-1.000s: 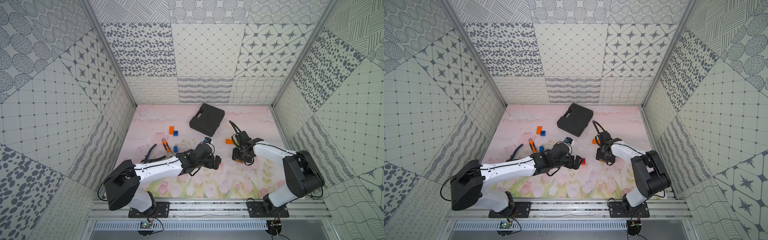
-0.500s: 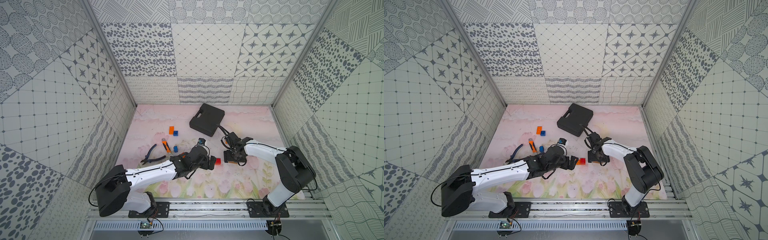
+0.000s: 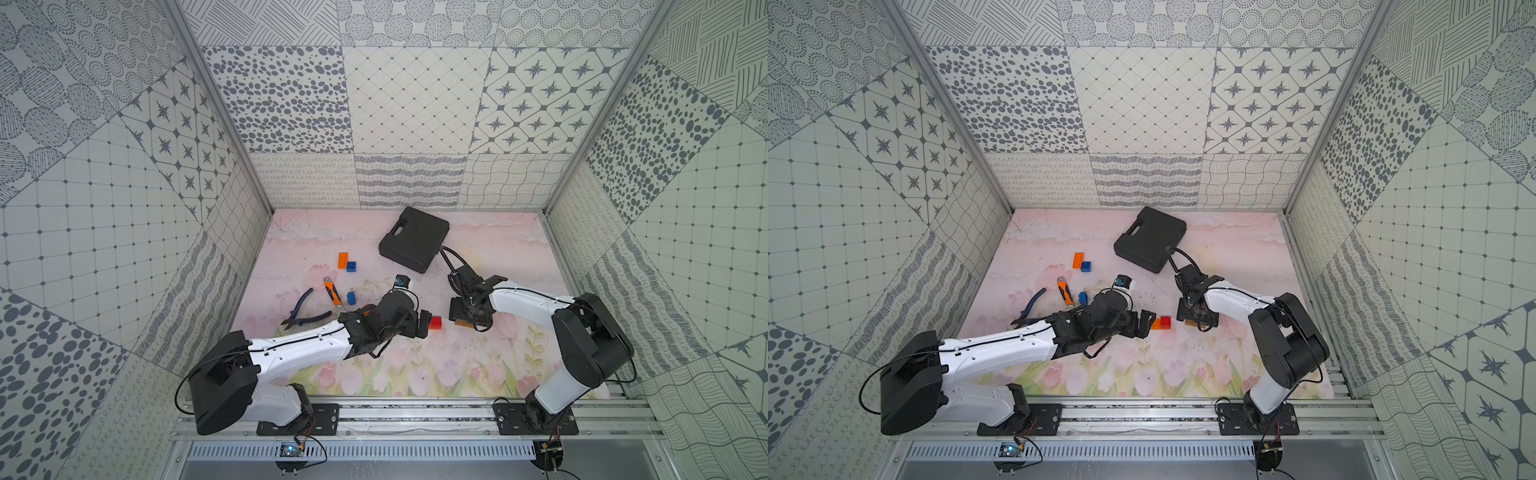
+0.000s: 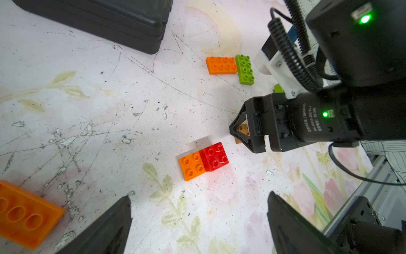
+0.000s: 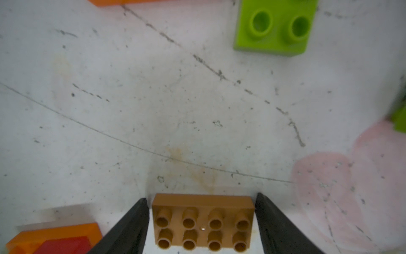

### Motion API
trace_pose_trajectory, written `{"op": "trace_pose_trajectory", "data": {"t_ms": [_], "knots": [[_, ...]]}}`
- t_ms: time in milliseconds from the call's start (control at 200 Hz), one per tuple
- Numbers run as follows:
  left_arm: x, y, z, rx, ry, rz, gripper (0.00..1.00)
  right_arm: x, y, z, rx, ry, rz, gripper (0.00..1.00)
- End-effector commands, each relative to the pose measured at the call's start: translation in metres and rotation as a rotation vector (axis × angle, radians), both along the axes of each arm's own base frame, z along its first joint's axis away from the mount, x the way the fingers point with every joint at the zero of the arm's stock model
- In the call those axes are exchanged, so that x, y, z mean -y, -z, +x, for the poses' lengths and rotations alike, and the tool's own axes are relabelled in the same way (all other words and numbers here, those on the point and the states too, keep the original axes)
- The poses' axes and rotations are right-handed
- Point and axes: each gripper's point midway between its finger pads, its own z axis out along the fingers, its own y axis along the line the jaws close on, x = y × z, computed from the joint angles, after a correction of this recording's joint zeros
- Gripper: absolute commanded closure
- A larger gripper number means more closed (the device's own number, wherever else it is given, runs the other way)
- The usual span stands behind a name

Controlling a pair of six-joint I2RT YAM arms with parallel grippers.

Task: Assemble the number 5 with lego
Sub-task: Adjust the lego brick at the center of the board, then pick up the lego brick from the center of the board.

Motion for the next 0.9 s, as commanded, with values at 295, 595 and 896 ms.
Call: {"op": "trace_pose_trajectory", "data": {"t_ms": [295,595,896], "knots": [[0.003,-0.008,0.006,0.024,-0.022,-0.025,0.00,0.007,0.024,-0.030,-0.121,-0.007,-0.035,0.30],[-0.003,-0.008,0.007,0.035,-0.046,-0.024,0.00,0.000,-0.008,-0.027,-0.049,-0.054,-0.001,0.37],[-0.026,-0.007,0.009,0.062,-0.115,0.000,0.00,-0.014,-0.027,-0.064,-0.039,-0.135,0.031,0.38]]}}
